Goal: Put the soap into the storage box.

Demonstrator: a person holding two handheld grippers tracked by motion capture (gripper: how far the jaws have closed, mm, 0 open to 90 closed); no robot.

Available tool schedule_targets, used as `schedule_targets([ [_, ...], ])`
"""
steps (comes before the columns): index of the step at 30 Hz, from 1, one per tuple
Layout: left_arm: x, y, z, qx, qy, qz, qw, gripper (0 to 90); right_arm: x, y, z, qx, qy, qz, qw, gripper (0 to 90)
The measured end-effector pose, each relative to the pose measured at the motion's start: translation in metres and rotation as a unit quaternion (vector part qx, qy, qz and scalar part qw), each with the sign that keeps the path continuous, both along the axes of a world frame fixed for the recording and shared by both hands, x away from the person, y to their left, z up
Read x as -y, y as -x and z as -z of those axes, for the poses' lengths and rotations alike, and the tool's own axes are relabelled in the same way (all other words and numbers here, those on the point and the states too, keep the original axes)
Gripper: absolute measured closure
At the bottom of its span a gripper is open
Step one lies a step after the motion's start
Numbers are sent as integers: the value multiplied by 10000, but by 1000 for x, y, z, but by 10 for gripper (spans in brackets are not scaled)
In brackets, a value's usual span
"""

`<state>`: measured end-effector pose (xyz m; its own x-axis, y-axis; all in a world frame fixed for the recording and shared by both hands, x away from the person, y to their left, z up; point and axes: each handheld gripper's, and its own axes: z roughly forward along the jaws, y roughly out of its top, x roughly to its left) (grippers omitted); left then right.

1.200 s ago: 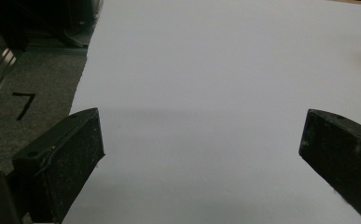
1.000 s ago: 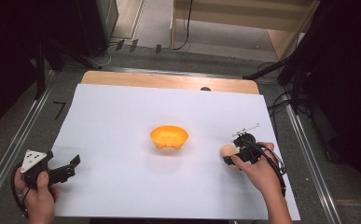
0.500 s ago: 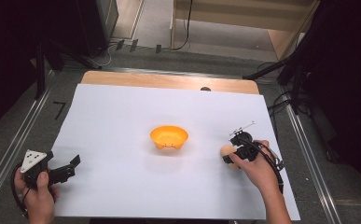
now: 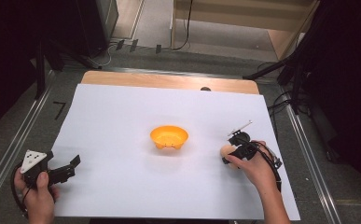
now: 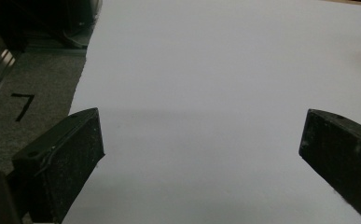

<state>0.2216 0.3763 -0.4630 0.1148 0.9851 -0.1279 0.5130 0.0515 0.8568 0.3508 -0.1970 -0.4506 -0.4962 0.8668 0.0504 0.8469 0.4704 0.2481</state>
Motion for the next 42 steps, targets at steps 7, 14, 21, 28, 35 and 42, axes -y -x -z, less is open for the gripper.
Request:
schedule_targets([
  [7, 0, 0, 0, 13, 13, 1, 10000, 1, -3, -5, 0, -197, 154, -63, 9997, 332],
  [14, 0, 0, 0, 6, 39, -16, 10000, 1, -1, -10, -3, -414, 97, -311, 9986, 333],
  [21, 0, 0, 0, -2, 17, -2, 10000, 1, -4, -11, -15, -202, 33, -610, 9979, 333],
  [28, 0, 0, 0, 2, 28, -7, 10000, 2, -8, -15, -28, 76, -93, -937, 9955, 333],
  [35, 0, 0, 0, -7, 25, -2, 10000, 1, -15, -22, -42, 302, -196, -1477, 9884, 332],
  [42, -1, 0, 0, -6, 29, 5, 10000, 1, -26, -30, -48, 688, -119, -2426, 9676, 332],
])
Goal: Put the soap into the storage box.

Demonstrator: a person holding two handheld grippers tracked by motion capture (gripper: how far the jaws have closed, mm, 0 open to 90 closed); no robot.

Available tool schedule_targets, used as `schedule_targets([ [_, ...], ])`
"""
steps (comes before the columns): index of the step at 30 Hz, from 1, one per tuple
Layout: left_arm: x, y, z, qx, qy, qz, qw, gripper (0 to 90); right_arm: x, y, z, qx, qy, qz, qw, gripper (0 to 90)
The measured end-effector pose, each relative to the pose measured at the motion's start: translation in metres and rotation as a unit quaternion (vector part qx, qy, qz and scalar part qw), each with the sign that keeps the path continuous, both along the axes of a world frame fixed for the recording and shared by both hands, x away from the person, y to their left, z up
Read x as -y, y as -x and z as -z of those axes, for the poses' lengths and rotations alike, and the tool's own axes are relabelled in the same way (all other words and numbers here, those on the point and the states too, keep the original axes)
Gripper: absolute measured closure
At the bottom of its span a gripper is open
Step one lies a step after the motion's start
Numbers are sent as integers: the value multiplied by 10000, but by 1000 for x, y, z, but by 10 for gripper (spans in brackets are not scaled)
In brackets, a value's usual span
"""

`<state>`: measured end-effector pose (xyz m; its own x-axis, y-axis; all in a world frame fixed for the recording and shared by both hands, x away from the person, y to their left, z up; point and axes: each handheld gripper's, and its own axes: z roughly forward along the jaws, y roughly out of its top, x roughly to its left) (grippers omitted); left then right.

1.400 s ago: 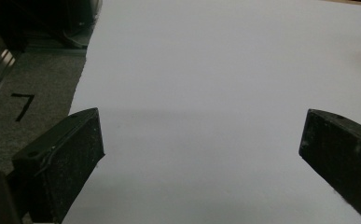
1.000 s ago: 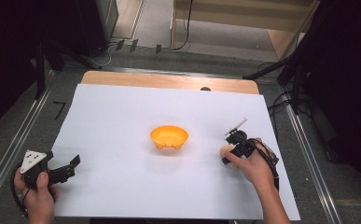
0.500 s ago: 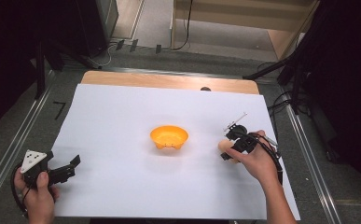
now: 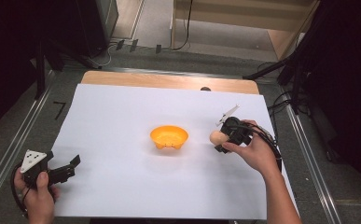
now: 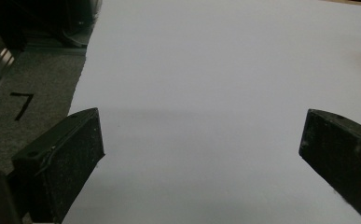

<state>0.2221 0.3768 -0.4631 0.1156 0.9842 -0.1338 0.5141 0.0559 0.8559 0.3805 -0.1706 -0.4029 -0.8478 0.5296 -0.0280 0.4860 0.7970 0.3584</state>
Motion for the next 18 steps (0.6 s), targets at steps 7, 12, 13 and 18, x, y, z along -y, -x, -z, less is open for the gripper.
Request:
schedule_targets([
  [7, 0, 0, 0, -8, 0, -14, 10000, 2, -14, -4, -6, 102, 17, -544, 9985, 332],
  [12, 0, 0, 0, -5, 14, -12, 10000, 1, -22, -7, -13, 299, 0, -848, 9959, 332],
  [13, 0, 0, 0, -11, 1, -8, 10000, 2, -24, -8, -15, 354, 2, -911, 9952, 332],
  [18, 0, 0, 0, -21, -11, -8, 10000, 1, -34, -10, -22, 492, -143, -1083, 9928, 332],
])
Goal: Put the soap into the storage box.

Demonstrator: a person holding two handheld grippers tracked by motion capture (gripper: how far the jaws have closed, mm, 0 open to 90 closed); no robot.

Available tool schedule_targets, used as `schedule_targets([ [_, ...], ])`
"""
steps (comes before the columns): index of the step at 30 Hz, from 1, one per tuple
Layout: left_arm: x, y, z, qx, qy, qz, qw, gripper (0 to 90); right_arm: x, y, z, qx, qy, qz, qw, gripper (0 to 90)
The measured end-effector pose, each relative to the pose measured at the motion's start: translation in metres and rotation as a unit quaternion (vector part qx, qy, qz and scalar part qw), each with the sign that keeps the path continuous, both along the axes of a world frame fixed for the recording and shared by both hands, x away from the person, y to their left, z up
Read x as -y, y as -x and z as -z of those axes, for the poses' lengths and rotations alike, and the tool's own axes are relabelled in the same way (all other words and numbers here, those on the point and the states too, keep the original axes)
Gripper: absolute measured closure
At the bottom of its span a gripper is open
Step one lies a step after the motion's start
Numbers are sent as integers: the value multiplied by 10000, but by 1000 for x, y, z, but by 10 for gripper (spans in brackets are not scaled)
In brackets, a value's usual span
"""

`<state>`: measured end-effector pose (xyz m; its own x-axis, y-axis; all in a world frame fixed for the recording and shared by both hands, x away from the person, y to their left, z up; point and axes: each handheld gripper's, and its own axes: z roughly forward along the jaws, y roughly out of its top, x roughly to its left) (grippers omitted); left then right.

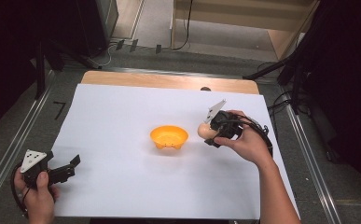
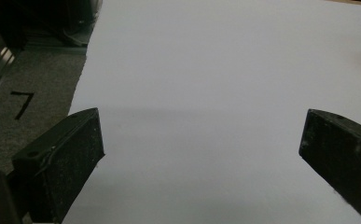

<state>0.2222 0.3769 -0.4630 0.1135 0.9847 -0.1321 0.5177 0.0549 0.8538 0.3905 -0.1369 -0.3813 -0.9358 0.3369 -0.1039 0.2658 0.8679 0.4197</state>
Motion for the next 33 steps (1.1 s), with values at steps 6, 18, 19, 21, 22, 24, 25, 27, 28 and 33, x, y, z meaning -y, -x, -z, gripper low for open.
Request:
schedule_targets([
  [6, 0, 0, 0, 12, 11, -7, 10000, 1, -18, -1, -2, 92, 42, -282, 9996, 332],
  [18, 1, 0, 0, 27, 15, -9, 10000, 1, -51, -5, -4, 129, 46, -719, 9973, 331],
  [19, 1, 0, 0, 26, 16, -8, 10000, 1, -54, -5, -5, 133, 47, -763, 9970, 331],
  [21, 1, 0, 0, 27, 18, -9, 10000, 2, -60, -6, -5, 157, 38, -829, 9964, 331],
  [22, 0, 0, 0, 28, 16, -4, 10000, 1, -63, -7, -4, 161, 33, -863, 9961, 331],
  [24, 0, 0, 0, 21, 11, -8, 10000, 1, -69, -8, -4, 168, 41, -903, 9958, 331],
  [25, 0, 0, 0, 21, 13, -7, 10000, 1, -71, -8, -3, 138, 45, -903, 9958, 331],
  [27, 0, 0, 0, 18, 11, -5, 10000, 2, -77, -9, -2, 130, 50, -978, 9951, 331],
  [28, 0, 0, 0, 20, 12, -7, 10000, 1, -79, -10, -2, 140, 48, -1025, 9946, 330],
  [33, 0, 0, 0, 13, 12, -5, 10000, 1, -91, -11, -3, 103, 45, -1110, 9938, 330],
])
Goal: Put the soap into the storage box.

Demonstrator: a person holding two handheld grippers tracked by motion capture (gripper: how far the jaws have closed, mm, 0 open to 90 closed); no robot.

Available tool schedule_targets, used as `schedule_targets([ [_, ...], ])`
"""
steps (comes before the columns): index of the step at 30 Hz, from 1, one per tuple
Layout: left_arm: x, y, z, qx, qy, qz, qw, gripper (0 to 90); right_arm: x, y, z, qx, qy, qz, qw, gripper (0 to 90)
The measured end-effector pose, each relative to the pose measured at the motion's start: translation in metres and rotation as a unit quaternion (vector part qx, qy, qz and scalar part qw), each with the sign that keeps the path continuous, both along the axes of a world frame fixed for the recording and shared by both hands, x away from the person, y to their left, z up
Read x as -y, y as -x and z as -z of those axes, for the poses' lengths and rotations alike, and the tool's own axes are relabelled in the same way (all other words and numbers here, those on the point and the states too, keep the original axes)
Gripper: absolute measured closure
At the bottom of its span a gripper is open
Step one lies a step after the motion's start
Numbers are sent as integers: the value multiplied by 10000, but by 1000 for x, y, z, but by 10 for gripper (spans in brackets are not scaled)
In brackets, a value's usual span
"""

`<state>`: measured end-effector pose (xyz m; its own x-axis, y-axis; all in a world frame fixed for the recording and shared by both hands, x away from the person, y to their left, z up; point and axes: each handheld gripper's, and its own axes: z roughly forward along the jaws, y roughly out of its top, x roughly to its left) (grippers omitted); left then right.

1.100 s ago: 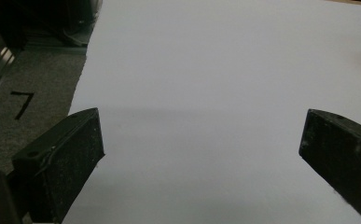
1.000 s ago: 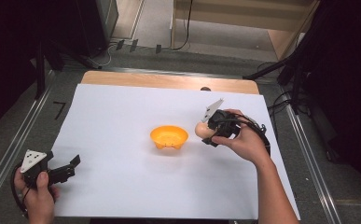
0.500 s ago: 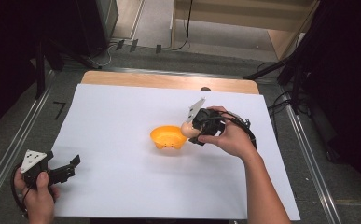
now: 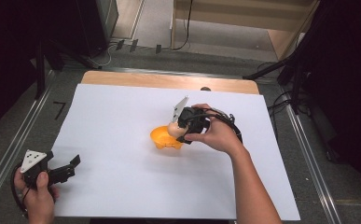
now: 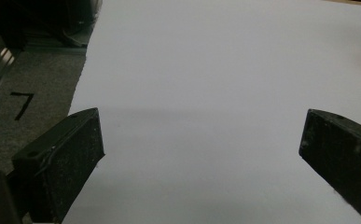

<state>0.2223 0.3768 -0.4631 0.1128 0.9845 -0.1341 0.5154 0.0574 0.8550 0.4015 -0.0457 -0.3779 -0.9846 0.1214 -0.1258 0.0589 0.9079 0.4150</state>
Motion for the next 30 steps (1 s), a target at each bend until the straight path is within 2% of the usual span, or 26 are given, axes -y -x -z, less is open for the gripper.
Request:
schedule_targets([
  [17, 0, 0, 0, 6, 15, 3, 10000, 2, -29, -7, 13, -305, -7, -228, 9993, 328],
  [19, 0, 0, 0, 6, 20, -3, 10000, 2, -30, -8, 13, -279, 15, -247, 9993, 328],
  [22, 0, 0, 0, -4, 17, -3, 10000, 2, -29, -11, 14, -256, 38, -179, 9995, 327],
  [24, 0, 0, 0, 5, 22, -4, 10000, 2, -29, -12, 15, -331, 32, -131, 9994, 327],
  [26, 0, 0, 0, 4, 28, -9, 10000, 1, -28, -13, 14, -337, -54, -161, 9993, 351],
  [28, 0, 0, 0, 3, 21, -4, 10000, 2, -25, -14, 8, -367, -299, -79, 9989, 376],
  [30, 0, 0, 0, 4, 19, -1, 10000, 2, -24, -14, 5, -417, -372, -41, 9984, 373],
])
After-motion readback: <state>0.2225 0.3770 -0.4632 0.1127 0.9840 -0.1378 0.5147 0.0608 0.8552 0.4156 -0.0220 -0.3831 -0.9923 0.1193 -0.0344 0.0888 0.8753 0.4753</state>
